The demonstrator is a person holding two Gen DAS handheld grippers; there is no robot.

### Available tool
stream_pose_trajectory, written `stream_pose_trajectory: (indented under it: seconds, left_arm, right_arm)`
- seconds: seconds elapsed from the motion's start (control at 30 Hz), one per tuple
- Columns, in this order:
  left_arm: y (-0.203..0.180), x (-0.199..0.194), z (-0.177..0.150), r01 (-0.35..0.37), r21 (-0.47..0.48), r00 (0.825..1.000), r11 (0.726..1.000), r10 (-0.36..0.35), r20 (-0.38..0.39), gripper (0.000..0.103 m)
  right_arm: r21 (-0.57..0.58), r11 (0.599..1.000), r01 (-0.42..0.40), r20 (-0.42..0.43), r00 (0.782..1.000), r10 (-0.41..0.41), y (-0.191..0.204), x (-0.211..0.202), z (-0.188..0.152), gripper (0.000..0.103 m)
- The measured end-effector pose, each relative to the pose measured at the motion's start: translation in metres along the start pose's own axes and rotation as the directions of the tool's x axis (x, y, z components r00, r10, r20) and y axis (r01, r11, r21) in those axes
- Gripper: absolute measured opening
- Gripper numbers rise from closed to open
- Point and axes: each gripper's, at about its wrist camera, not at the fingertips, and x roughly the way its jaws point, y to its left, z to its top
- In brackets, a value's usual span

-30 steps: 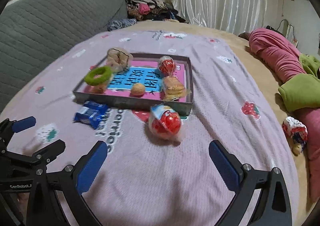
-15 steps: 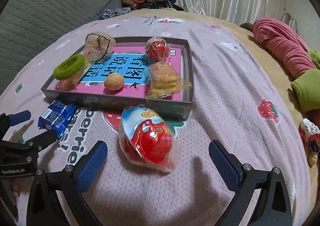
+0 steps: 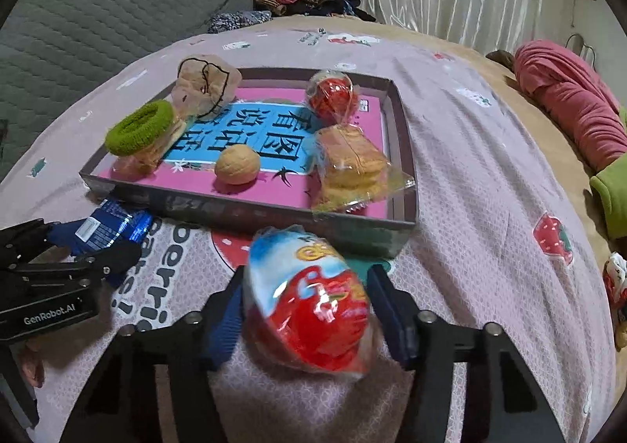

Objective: Organize objects
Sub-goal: 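Grasp the blue snack pack with the left tool while the right tool grasps the red egg toy, then carry the blue snack pack with the left tool while the right tool carries the egg toy over the tray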

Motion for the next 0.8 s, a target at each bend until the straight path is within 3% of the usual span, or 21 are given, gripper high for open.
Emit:
stream_pose_trajectory:
  seconds: [0.07, 0.43, 0.8]
  left_arm:
    - [0.000, -0.001, -0.001, 0.007, -0.001, 1.000, 1.000, -0.007, 0.001, 0.058]
    - [0.000, -0.029, 0.002, 0.025, -0.002, 0.999, 1.000, -0.025, 0.039, 0.057]
    - [-0.005, -0.075, 0.057, 0.007, 0.041, 0.989, 0.999, -0.013, 0.147, 0.057]
  right_arm:
    - [-0.002, 1.000, -0.016, 0.008, 1.000, 0.016, 0.002, -0.003, -0.001, 0.056]
    - [0.015, 0.998, -0.057, 0.085, 0.995, 0.056, 0.005, -0.040, 0.010, 0.055]
    - [-0.026, 0.998, -0.062, 0.165, 0.984, 0.065, 0.014, -0.067, 0.075, 0.055]
